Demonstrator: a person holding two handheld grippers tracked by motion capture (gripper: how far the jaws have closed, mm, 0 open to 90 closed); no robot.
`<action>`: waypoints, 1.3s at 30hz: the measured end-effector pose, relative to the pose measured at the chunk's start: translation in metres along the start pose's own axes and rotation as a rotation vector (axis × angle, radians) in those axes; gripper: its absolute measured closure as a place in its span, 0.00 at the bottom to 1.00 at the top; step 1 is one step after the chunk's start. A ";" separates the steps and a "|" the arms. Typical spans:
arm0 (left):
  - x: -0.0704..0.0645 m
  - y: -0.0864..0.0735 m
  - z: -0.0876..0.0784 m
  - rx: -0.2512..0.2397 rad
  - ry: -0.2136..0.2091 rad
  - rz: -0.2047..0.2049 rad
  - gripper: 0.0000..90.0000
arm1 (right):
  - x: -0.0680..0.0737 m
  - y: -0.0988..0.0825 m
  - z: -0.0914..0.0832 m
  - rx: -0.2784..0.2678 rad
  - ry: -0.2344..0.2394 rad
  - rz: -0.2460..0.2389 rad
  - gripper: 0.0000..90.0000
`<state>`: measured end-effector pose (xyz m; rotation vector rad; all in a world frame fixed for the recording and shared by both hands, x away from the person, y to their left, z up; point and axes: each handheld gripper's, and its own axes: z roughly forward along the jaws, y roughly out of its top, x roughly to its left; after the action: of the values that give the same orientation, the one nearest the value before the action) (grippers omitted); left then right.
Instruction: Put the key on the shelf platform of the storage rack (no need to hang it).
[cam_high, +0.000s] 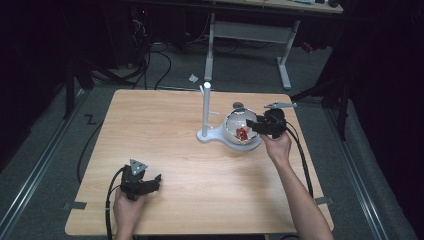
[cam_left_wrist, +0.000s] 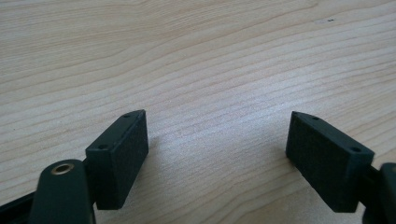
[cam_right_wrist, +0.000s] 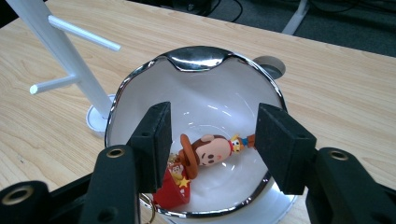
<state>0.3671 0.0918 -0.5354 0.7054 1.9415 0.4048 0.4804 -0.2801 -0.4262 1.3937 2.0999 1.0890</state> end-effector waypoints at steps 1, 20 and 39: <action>0.000 0.000 0.000 0.000 0.000 0.000 0.24 | -0.001 0.000 -0.001 -0.001 0.002 0.002 0.52; 0.000 0.000 0.000 0.000 0.001 -0.001 0.24 | -0.010 -0.012 -0.032 -0.029 -0.012 -0.003 0.51; 0.000 0.000 0.000 0.001 -0.001 0.001 0.23 | -0.011 -0.033 -0.067 -0.071 -0.009 0.022 0.48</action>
<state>0.3672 0.0918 -0.5354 0.7077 1.9411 0.4040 0.4201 -0.3231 -0.4113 1.3883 2.0238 1.1529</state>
